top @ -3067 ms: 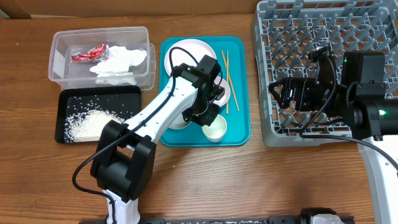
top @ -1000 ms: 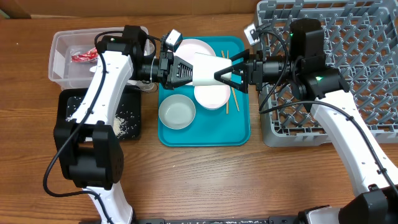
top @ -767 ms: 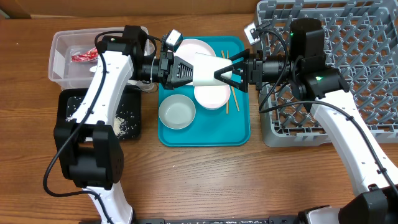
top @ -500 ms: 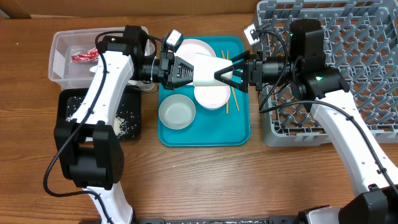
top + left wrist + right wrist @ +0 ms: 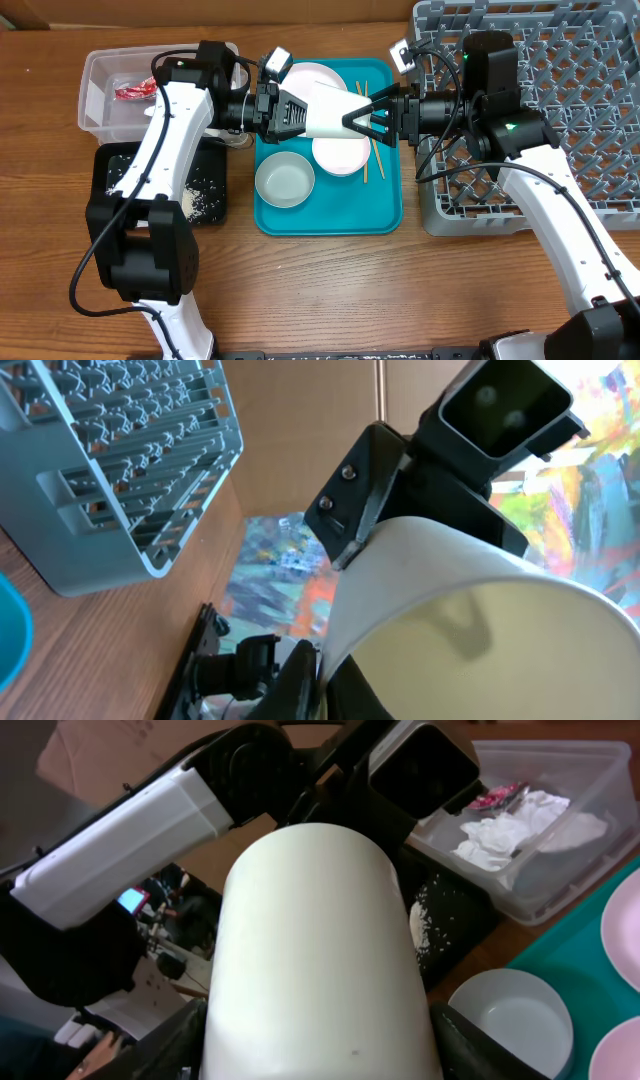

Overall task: Sort waste into correct bins and load items into the dishwasher
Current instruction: 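Hand the white cup from the left gripper to the right gripper, then place the white cup upside down in the dish rack with the right gripper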

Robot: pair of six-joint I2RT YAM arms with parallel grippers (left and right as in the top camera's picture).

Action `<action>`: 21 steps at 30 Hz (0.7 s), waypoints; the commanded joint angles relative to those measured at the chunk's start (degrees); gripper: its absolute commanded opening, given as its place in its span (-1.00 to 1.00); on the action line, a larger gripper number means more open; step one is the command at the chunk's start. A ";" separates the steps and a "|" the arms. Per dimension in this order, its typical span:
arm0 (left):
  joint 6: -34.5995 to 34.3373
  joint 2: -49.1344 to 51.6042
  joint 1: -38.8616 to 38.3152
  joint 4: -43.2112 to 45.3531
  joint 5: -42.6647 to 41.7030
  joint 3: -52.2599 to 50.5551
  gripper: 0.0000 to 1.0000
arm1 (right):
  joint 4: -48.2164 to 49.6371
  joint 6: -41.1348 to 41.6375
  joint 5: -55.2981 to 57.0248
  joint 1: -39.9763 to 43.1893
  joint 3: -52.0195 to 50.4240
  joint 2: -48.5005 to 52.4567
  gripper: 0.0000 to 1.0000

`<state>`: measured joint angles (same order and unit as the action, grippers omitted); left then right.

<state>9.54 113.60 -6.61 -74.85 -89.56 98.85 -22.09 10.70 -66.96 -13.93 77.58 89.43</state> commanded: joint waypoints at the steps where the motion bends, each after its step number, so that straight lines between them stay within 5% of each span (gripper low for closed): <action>1: 0.74 0.17 -0.33 0.09 -1.05 1.01 -0.72 | 0.35 -0.15 -2.12 -1.49 1.14 -0.24 0.12; 12: 0.74 0.17 1.22 0.15 -0.68 1.01 -0.10 | -6.14 1.57 0.87 9.68 1.16 -0.50 0.00; 21: 0.72 0.17 2.49 3.80 6.32 1.03 -0.03 | -29.97 1.62 33.24 18.08 4.72 -6.23 0.02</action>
<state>9.45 113.60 -4.38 -71.92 -87.59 98.85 -49.06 12.25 -48.18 4.16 78.13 87.79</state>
